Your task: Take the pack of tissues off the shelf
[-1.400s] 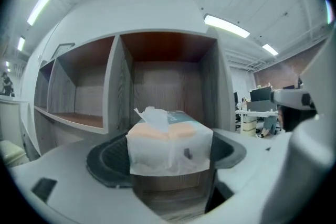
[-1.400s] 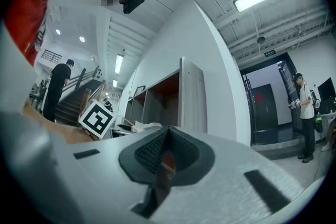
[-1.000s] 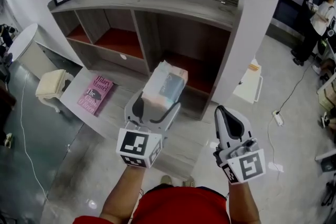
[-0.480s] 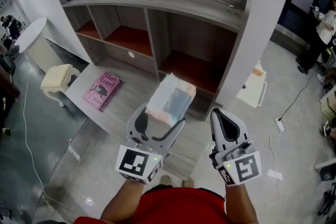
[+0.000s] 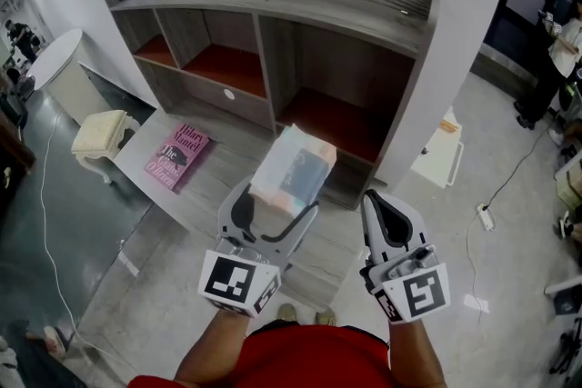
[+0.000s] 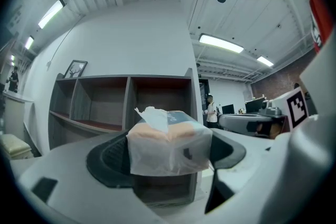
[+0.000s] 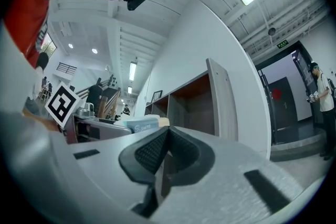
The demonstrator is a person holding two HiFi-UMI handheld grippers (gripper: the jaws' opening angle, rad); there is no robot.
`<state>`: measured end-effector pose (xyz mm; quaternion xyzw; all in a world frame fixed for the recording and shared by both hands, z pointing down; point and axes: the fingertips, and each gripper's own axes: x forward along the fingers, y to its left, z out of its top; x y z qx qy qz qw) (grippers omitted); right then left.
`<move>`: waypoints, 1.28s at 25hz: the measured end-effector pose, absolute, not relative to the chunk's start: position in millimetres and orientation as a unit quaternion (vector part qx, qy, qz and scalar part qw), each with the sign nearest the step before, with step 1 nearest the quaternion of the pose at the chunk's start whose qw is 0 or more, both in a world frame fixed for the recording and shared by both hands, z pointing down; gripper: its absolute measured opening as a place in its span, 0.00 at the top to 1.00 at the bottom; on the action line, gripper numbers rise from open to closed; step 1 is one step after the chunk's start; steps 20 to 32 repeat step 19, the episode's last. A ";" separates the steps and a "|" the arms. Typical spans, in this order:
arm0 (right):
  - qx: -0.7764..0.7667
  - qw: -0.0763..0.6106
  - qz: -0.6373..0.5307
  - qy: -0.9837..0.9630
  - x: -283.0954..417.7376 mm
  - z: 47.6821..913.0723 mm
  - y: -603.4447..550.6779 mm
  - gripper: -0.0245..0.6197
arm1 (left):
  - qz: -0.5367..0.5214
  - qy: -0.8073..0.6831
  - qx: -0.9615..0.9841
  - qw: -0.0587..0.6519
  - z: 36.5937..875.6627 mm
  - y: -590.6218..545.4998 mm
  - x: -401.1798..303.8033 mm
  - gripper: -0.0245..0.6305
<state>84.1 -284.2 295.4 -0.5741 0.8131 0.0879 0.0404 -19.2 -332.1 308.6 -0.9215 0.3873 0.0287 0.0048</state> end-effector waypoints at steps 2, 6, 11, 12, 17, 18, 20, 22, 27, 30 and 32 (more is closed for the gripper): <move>-0.576 0.040 0.089 0.812 84.5 295.0 -284.9 0.95 | 0.026 0.388 -0.921 0.006 307.8 -334.3 -19.9 0.33; -0.582 0.038 0.089 0.808 87.7 295.9 -285.5 0.95 | 0.028 0.386 -0.922 0.006 307.0 -336.8 -19.2 0.33; -0.587 0.037 0.090 0.804 91.5 294.7 -286.0 0.95 | 0.030 0.387 -0.921 0.003 307.1 -340.0 -19.3 0.33; -0.587 0.036 0.090 0.804 91.4 294.5 -286.1 0.95 | 0.030 0.387 -0.922 0.003 307.1 -340.3 -19.4 0.33; -0.587 0.037 0.092 0.803 89.0 293.7 -286.5 0.95 | 0.031 0.386 -0.922 0.003 307.0 -341.4 -20.1 0.33; -0.587 0.036 0.091 0.803 88.5 293.7 -286.2 0.95 | 0.030 0.386 -0.922 0.003 307.0 -341.4 -20.3 0.33; -0.587 0.036 0.091 0.803 88.0 293.7 -285.9 0.95 | 0.030 0.385 -0.922 0.003 306.9 -341.4 -20.4 0.33; -0.587 0.036 0.091 0.803 88.0 293.7 -285.9 0.95 | 0.030 0.385 -0.922 0.003 306.9 -341.4 -20.4 0.33; -0.587 0.036 0.091 0.803 88.0 293.7 -285.9 0.95 | 0.030 0.385 -0.922 0.003 306.9 -341.4 -20.4 0.33; -0.587 0.036 0.091 0.803 88.0 293.7 -285.9 0.95 | 0.030 0.385 -0.922 0.003 306.9 -341.4 -20.4 0.33; -0.587 0.036 0.091 0.803 88.0 293.7 -285.9 0.95 | 0.030 0.385 -0.922 0.003 306.9 -341.4 -20.4 0.33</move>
